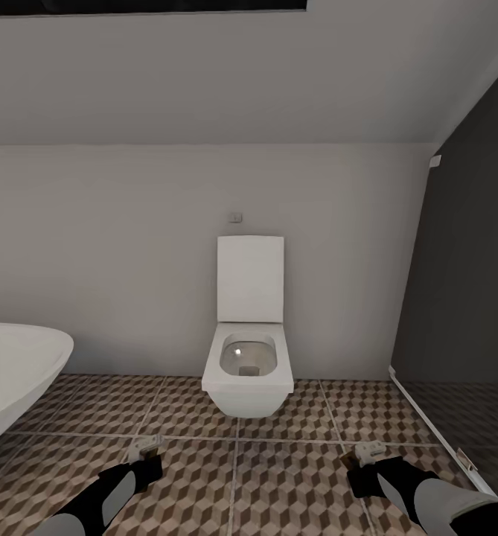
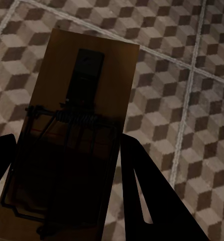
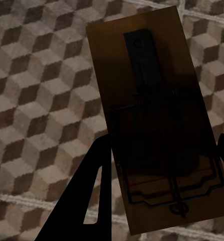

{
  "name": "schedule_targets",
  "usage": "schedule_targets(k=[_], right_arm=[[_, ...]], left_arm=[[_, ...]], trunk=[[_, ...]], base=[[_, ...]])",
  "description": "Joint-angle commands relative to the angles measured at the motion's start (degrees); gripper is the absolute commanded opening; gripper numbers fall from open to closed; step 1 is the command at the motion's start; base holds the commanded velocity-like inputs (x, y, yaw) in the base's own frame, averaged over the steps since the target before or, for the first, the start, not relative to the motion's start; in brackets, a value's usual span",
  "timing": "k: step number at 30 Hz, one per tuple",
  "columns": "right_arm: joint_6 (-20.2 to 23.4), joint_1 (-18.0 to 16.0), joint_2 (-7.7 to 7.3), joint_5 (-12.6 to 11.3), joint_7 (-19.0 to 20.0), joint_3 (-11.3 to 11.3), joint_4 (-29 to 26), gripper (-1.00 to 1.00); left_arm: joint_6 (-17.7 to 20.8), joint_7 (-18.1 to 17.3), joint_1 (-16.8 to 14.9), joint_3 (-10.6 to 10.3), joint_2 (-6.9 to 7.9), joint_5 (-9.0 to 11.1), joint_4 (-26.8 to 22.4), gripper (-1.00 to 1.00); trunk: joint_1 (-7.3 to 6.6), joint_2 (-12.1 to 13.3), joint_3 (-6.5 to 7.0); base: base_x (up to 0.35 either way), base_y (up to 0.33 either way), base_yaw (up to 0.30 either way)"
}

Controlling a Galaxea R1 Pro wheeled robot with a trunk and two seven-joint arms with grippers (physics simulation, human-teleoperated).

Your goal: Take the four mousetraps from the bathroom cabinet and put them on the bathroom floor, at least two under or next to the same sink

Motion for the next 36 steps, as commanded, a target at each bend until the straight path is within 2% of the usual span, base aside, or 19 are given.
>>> schedule_targets(k=[1, 4, 36], right_arm=[[0.1, -0.1, -0.01, -0.7, 0.3, 0.5, 0.1, -1.0], [0.1, -0.1, -0.01, -0.7, 0.3, 0.5, 0.1, -1.0], [0.1, -0.1, -0.01, -0.7, 0.2, 0.5, 0.1, -1.0]], left_arm=[[0.3, 0.3, 0.0, -0.5, 0.04, 0.4, -0.2, -1.0], [0.3, 0.3, 0.0, -0.5, 0.01, 0.4, -0.2, -1.0], [0.2, 0.2, 0.0, -0.5, 0.06, 0.2, -0.2, -1.0]], trunk=[[-0.01, 0.0, -0.06], [-0.01, 0.0, -0.06], [0.82, -0.5, -7.15]], base=[[0.0, 0.0, 0.0], [0.0, 0.0, 0.0], [0.0, 0.0, 0.0]])
